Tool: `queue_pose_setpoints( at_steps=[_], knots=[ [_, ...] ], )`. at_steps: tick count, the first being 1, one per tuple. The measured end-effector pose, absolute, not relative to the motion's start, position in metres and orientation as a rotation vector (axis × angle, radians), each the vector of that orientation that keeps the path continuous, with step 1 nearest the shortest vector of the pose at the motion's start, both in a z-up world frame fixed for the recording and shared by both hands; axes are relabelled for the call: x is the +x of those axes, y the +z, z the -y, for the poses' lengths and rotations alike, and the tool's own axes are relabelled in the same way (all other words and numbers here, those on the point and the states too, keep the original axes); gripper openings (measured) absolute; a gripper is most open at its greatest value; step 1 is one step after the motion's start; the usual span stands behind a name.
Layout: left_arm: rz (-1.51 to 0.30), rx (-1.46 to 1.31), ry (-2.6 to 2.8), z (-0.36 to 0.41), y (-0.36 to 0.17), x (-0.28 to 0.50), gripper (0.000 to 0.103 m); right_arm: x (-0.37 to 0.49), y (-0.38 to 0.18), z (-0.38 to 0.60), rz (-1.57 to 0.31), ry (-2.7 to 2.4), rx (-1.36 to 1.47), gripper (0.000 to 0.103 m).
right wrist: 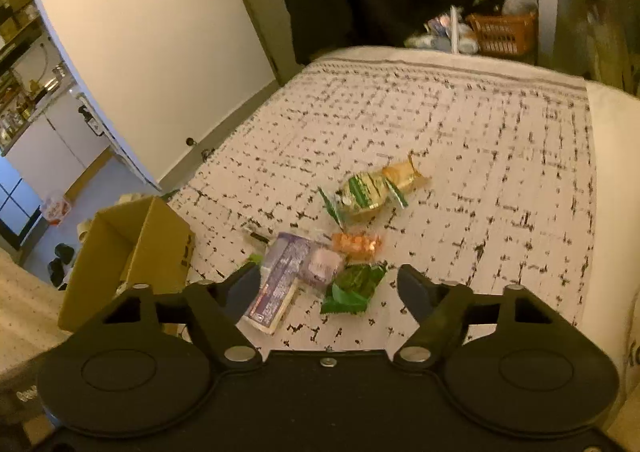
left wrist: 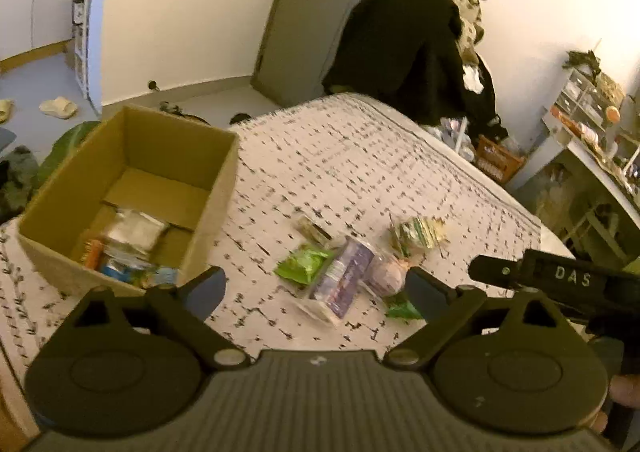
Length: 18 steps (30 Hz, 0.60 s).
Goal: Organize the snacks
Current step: 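Move both tools back over the remaining snack pile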
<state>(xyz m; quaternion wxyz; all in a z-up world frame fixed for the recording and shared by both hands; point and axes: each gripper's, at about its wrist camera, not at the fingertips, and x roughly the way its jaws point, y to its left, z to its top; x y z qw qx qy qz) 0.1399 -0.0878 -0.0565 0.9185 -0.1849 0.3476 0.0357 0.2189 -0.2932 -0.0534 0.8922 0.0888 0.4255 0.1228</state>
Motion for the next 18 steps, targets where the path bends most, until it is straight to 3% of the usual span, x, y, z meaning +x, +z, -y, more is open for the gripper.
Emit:
queue_pose_setpoints(
  at_steps=[6, 11, 18],
  knots=[
    [-0.764, -0.41, 0.052, 0.095, -0.084, 0.161, 0.089, 0.229, -0.069, 0.295, -0.939, 0.255, 0.256, 0.066],
    [-0.82, -0.388, -0.008, 0.103, -0.107, 0.182, 0.078, 0.243, -0.085, 0.297, -0.986, 0.219, 0.302, 0.058],
    [-0.893, -0.368, -0.035, 0.109, -0.138, 0.206, 0.077, 0.257, -0.101, 0.294, -1.015, 0.185, 0.324, 0.057]
  ],
)
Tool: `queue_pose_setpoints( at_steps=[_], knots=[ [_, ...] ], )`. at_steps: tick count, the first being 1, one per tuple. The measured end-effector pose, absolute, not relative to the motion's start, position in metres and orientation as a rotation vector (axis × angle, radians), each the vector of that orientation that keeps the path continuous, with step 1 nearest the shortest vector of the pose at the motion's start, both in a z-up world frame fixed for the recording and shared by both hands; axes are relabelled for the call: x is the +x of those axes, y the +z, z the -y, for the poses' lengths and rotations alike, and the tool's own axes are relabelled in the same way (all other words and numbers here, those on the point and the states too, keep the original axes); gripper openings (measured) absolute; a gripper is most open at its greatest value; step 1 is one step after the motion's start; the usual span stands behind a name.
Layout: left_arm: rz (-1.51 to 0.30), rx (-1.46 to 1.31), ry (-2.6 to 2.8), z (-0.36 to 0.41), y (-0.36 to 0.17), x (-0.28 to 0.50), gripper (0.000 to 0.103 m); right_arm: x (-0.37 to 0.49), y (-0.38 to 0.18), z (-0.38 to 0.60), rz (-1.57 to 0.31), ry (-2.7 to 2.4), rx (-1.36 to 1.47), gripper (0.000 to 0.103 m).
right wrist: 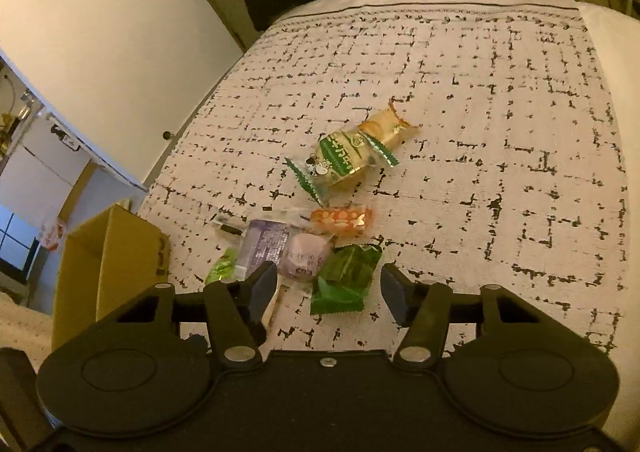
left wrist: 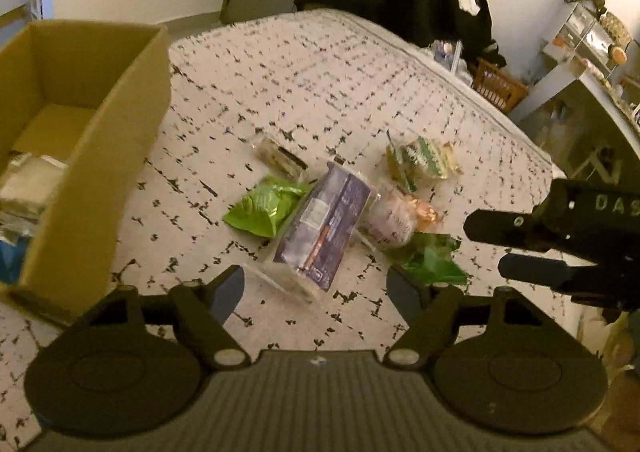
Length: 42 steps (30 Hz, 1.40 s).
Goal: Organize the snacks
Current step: 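Move both tools back over the remaining snack pile, then grasp the clear packet with the left gripper while the right grasps the green packet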
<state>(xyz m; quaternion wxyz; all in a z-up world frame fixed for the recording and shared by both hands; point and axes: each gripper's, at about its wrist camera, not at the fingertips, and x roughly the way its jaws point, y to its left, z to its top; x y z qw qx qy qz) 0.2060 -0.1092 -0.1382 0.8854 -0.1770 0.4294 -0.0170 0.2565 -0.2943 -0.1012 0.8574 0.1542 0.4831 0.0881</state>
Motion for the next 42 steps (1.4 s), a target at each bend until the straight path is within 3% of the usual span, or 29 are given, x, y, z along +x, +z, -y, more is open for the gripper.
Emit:
queue_pose_setpoints(
  at_steps=[17, 18, 20, 23, 25, 30, 42],
  knots=[
    [-0.934, -0.205, -0.012, 0.132, -0.166, 0.247, 0.076, 0.284, -0.141, 0.279, -1.101, 0.134, 0.285, 0.057],
    [-0.933, -0.201, -0.008, 0.133, -0.167, 0.247, 0.074, 0.284, -0.141, 0.278, -1.103, 0.135, 0.278, 0.057],
    [-0.932, -0.203, 0.005, 0.132, -0.166, 0.246, 0.053, 0.284, -0.142, 0.277, -1.1, 0.134, 0.265, 0.053],
    [-0.945, -0.254, -0.009, 0.126, -0.162, 0.244, 0.032, 0.286, -0.143, 0.275, -1.099, 0.129, 0.256, 0.05],
    [-0.958, -0.277, -0.017, 0.123, -0.16, 0.241, 0.025, 0.285, -0.143, 0.273, -1.099, 0.132, 0.244, 0.05],
    [-0.957, -0.313, 0.0, 0.118, -0.152, 0.23, 0.02, 0.282, -0.144, 0.269, -1.095, 0.142, 0.202, 0.036],
    [-0.872, -0.337, 0.003, 0.109, -0.109, 0.198, 0.015, 0.256, -0.109, 0.272, -0.997, 0.167, 0.199, 0.033]
  ],
)
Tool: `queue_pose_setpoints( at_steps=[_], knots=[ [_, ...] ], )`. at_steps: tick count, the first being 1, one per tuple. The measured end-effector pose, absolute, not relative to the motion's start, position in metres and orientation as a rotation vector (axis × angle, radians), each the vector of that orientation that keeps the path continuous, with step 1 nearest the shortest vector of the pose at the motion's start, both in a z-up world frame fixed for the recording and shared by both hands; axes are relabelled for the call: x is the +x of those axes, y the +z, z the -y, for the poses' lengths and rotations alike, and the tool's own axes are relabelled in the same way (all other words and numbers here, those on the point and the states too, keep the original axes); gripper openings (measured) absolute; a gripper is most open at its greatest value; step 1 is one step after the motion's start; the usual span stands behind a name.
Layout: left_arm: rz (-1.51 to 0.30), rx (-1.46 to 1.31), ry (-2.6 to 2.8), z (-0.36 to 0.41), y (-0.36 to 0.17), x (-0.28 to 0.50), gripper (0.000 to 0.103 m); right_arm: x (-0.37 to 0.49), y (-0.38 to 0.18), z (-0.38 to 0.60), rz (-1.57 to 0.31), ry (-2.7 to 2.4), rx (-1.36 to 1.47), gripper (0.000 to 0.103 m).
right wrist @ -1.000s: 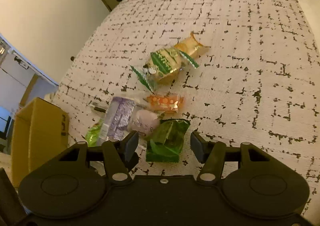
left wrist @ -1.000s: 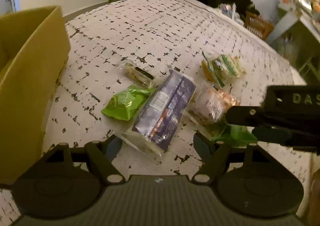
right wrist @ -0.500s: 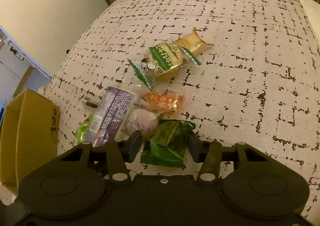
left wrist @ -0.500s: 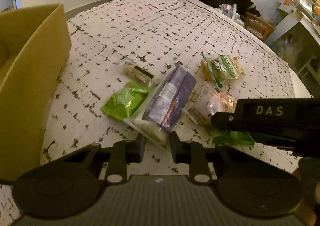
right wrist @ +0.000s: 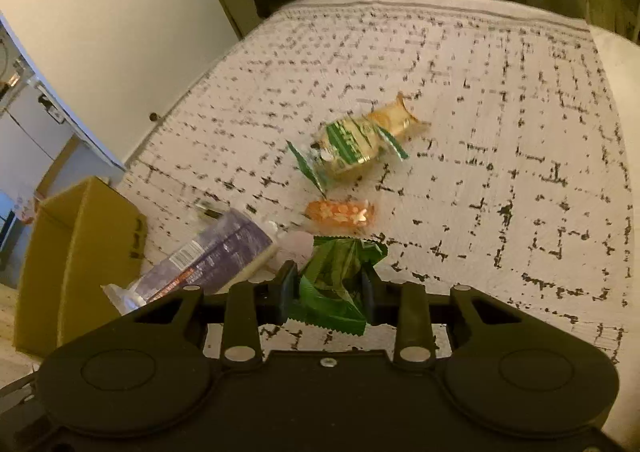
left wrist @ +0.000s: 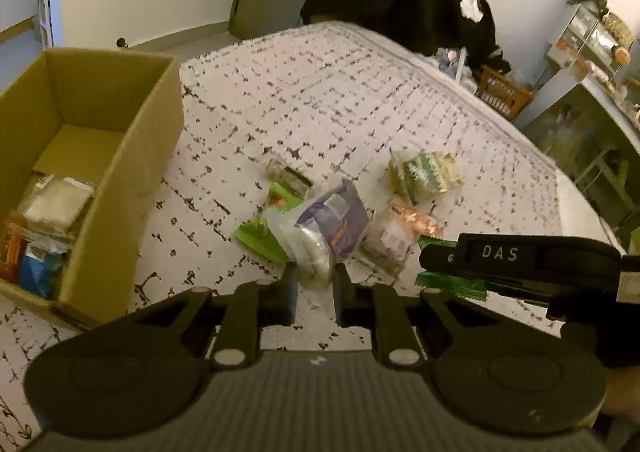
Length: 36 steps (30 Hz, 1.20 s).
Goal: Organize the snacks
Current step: 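Grasp the clear packet with the left gripper while the right grasps the green packet, then carry both packets over the box and open both grippers to drop them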
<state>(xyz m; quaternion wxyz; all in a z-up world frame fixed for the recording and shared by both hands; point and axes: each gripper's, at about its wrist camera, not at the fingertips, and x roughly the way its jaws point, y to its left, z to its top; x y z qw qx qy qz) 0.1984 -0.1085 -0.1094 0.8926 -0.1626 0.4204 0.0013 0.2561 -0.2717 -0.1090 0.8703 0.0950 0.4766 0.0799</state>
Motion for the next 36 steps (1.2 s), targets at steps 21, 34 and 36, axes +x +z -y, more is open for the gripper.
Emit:
queue_pose_setpoints(
  at_steps=[21, 34, 36],
  knots=[
    [-0.715, -0.373, 0.05, 0.083, -0.06, 0.158, 0.012, 0.242, -0.077, 0.269, -0.88, 0.255, 0.283, 0.033],
    [-0.623, -0.38, 0.064, 0.066, -0.025, 0.147, 0.012, 0.237, -0.058, 0.254, -0.801, 0.32, 0.29, 0.033],
    [-0.608, -0.383, 0.069, 0.062, -0.019, 0.146, 0.012, 0.237, -0.053, 0.247, -0.786, 0.337, 0.285, 0.033]
  ],
)
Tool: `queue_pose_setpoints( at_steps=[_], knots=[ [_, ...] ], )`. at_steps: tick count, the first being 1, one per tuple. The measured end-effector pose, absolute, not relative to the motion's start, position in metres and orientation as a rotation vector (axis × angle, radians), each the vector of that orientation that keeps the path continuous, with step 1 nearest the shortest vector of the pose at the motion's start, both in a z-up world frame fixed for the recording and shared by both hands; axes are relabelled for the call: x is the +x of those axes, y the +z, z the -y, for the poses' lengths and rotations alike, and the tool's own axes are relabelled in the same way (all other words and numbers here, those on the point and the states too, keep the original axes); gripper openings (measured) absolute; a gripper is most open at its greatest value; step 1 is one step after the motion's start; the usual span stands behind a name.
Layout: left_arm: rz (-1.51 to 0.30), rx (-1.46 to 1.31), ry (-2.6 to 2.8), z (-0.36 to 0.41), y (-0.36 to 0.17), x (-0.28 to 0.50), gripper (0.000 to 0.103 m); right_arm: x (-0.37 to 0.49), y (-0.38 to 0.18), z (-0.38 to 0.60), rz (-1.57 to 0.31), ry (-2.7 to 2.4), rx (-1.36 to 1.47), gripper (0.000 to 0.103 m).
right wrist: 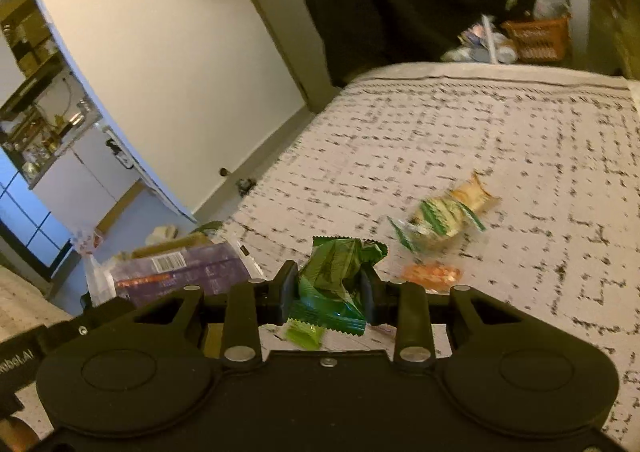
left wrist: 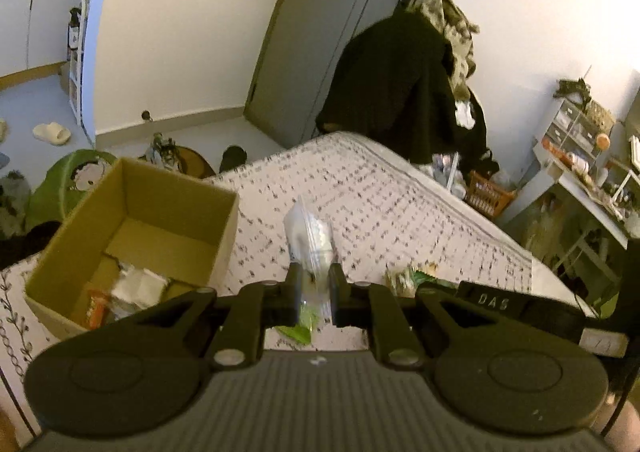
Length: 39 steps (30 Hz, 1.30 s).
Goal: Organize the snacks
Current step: 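Carry both packets over the box and open both grippers to drop them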
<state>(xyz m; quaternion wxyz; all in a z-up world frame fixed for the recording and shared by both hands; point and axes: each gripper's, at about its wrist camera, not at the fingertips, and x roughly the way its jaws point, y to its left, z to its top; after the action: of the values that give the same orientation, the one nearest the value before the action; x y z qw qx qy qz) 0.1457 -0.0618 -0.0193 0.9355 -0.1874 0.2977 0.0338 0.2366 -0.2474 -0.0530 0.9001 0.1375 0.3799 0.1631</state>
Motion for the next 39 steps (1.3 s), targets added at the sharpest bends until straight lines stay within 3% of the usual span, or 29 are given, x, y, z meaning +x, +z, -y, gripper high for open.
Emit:
queue_pose_setpoints(
  at_steps=[20, 31, 39],
  knots=[
    [-0.461, -0.45, 0.191, -0.015, 0.02, 0.121, 0.012, 0.214, -0.03, 0.189, -0.71, 0.456, 0.212, 0.033],
    [-0.561, -0.521, 0.249, -0.051, -0.02, 0.123, 0.012, 0.212, -0.033, 0.156, -0.712, 0.502, 0.189, 0.033],
    [-0.753, -0.545, 0.305, -0.074, -0.055, 0.132, 0.017, 0.217, -0.046, 0.121, -0.74, 0.566, 0.249, 0.033]
  ],
)
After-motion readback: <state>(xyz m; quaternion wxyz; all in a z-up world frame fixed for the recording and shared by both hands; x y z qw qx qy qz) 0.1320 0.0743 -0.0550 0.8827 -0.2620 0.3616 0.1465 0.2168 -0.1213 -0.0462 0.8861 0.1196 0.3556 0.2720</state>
